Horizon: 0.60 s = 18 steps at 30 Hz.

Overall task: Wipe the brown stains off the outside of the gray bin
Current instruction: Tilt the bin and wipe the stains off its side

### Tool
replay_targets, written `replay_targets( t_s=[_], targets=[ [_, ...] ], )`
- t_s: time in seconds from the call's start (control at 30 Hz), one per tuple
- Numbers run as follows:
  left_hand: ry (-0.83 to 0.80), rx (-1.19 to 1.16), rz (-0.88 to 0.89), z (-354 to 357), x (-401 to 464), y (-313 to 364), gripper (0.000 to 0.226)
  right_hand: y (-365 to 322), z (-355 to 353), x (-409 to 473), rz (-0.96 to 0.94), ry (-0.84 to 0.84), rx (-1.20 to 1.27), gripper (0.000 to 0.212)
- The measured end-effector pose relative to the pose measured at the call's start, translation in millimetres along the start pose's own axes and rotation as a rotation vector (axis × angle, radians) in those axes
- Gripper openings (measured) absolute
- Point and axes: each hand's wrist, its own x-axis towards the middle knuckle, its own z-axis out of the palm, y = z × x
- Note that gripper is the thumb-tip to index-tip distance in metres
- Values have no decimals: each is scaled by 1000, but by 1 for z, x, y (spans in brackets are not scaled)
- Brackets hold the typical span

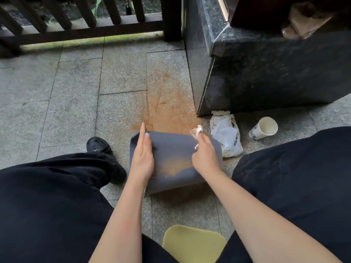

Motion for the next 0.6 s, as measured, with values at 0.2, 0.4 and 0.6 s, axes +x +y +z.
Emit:
replay_targets(
  t_s=[0.2,0.4,0.6],
  targets=[
    [-11,-1,42,6,0,1,54,-58,26,-51,-541,-78,210,76],
    [89,200,31,0,3,-6,55,-9,27,-26,-316,-42,-81,87],
    [258,221,-7,6,8,-8,52,63,4,5,101,86,-160,75]
  ],
)
